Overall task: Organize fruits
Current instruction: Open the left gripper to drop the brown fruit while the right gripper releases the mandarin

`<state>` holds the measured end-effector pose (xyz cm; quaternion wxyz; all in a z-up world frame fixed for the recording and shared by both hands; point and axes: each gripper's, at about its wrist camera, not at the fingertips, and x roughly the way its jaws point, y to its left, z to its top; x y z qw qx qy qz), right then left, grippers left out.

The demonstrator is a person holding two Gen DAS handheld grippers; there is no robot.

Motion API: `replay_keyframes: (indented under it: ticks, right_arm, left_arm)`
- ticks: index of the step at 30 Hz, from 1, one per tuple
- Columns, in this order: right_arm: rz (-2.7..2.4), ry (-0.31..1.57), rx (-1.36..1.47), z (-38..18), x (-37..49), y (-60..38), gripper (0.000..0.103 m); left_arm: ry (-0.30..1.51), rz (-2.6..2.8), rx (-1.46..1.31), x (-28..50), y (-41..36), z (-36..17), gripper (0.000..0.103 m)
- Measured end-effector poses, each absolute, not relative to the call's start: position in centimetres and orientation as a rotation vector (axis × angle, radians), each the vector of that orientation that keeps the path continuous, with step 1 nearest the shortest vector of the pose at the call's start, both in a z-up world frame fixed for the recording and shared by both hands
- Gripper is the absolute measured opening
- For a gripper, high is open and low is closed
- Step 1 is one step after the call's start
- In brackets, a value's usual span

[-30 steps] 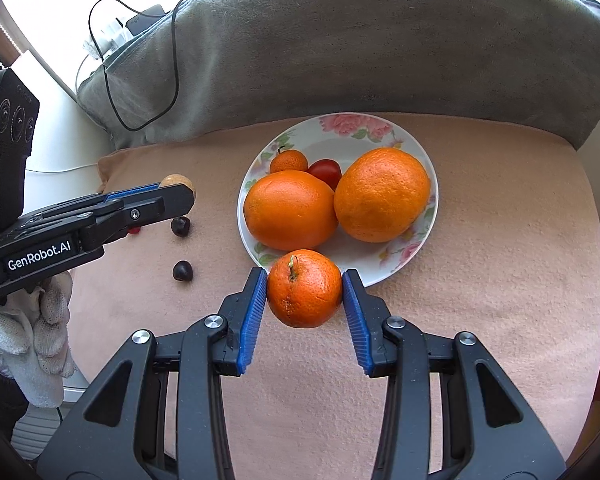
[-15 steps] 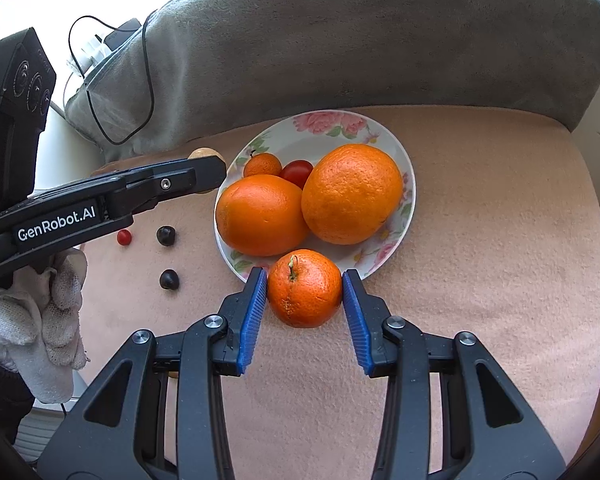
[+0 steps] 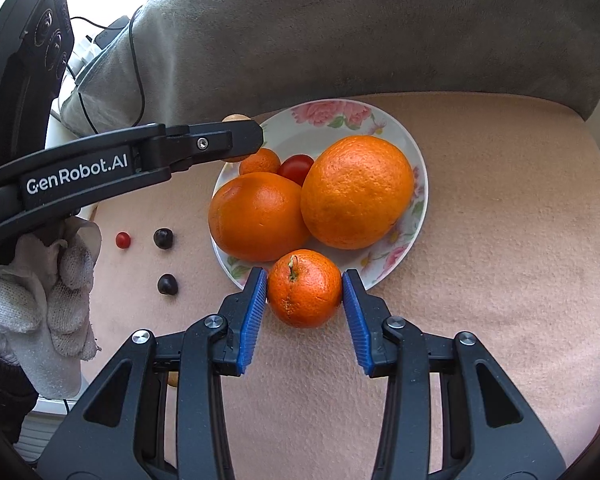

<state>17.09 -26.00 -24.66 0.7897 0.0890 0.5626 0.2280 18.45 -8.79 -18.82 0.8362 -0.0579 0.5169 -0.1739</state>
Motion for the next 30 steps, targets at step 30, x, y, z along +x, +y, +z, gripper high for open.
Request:
replay_keyframes:
  ticks: [30]
  right_arm:
    - [0.495, 1.216, 0.217, -24.8, 18.8, -25.0, 0.055]
  left_arm:
    - [1.076, -0.364, -0.094, 19.6, -9.0, -18.6, 0.05]
